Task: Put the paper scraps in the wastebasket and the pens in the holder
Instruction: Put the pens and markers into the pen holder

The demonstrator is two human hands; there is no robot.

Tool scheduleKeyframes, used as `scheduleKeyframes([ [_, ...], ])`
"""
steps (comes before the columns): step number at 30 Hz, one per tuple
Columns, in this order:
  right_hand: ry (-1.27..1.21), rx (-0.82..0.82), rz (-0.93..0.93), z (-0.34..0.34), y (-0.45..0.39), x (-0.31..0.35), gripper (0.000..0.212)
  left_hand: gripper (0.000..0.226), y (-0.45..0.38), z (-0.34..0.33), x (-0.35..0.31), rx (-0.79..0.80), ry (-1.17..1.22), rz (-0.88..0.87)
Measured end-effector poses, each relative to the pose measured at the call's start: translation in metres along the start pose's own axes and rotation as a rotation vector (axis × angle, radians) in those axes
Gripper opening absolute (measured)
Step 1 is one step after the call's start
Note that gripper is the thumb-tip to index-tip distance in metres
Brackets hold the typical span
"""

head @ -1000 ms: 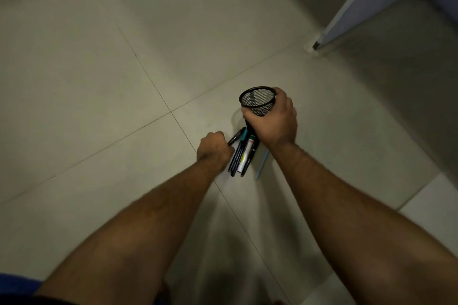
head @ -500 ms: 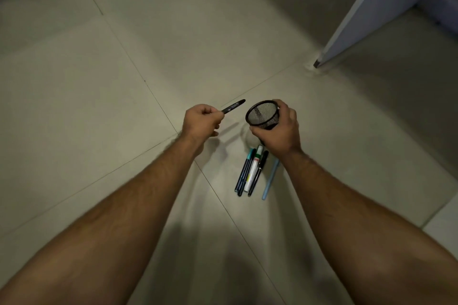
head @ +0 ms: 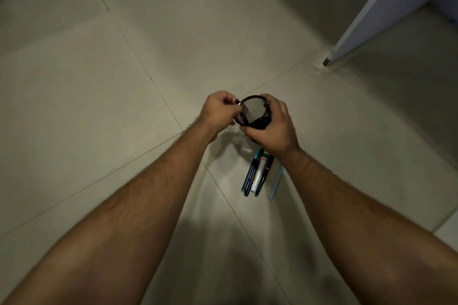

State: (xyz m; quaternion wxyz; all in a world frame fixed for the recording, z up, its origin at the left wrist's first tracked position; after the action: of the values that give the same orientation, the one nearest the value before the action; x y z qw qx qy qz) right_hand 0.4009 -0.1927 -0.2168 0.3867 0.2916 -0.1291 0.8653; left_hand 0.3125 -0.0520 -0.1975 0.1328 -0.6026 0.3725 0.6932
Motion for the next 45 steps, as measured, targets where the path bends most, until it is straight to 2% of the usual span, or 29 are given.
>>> scheduleKeyframes([
  [3,-0.065,-0.009,-0.048,0.002,0.002,-0.002,0.086,0.017,-0.003,-0.005,0.003,-0.157,-0.075,-0.091],
  [6,-0.092,-0.029,-0.07,0.009,0.006,-0.007,0.085,0.016,-0.001,-0.01,0.015,-0.286,-0.043,-0.052],
  [8,-0.076,-0.017,-0.066,0.013,0.009,-0.013,0.085,0.014,0.004,-0.017,0.025,-0.299,-0.013,0.009],
  [12,-0.071,-0.025,-0.098,0.025,0.023,-0.028,0.085,0.007,0.023,-0.037,0.055,-0.198,-0.179,0.143],
  [15,-0.064,-0.038,-0.126,0.033,0.033,-0.041,0.085,0.005,0.039,-0.05,0.072,-0.009,-0.513,0.145],
  [17,-0.048,-0.04,-0.129,0.037,0.04,-0.05,0.085,0.02,0.05,-0.06,0.08,0.059,-0.719,0.134],
  [22,-0.051,-0.031,-0.148,0.04,0.052,-0.064,0.083,0.031,0.062,-0.08,0.089,0.079,-0.952,0.113],
  [27,-0.085,-0.035,-0.15,0.045,0.054,-0.068,0.083,0.023,0.063,-0.094,0.088,0.143,-1.072,0.071],
  [29,-0.098,-0.041,-0.155,0.045,0.058,-0.069,0.083,0.022,0.061,-0.095,0.083,0.123,-1.036,0.095],
  [32,-0.089,-0.059,-0.198,0.047,0.062,-0.077,0.083,0.031,0.056,-0.093,0.075,0.04,-0.872,0.152],
  [35,-0.03,-0.071,-0.227,0.051,0.06,-0.083,0.085,0.029,0.054,-0.091,0.06,-0.016,-0.715,0.178],
  [40,0.039,-0.042,-0.257,0.048,0.056,-0.089,0.088,0.021,0.053,-0.081,0.027,-0.123,-0.468,-0.009],
  [43,0.063,-0.02,-0.24,0.046,0.054,-0.085,0.086,0.014,0.048,-0.078,0.013,-0.203,-0.174,-0.103],
  [45,0.056,-0.013,-0.215,0.044,0.053,-0.079,0.086,0.011,0.043,-0.081,0.009,-0.2,0.013,-0.095],
])
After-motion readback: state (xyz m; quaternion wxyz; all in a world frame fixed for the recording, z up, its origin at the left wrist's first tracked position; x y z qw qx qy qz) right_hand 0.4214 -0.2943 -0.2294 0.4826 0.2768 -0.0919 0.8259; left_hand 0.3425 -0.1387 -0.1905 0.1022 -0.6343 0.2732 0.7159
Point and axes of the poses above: each hand's wrist, its own y-axis away from the middle knuckle, its own z-axis out of the back of the hand, x = y × z, the point moved 2 cm from there along -y, towards the middle knuckle, and after that the axes turned 13 degrees about y, right-handed, at the moved point
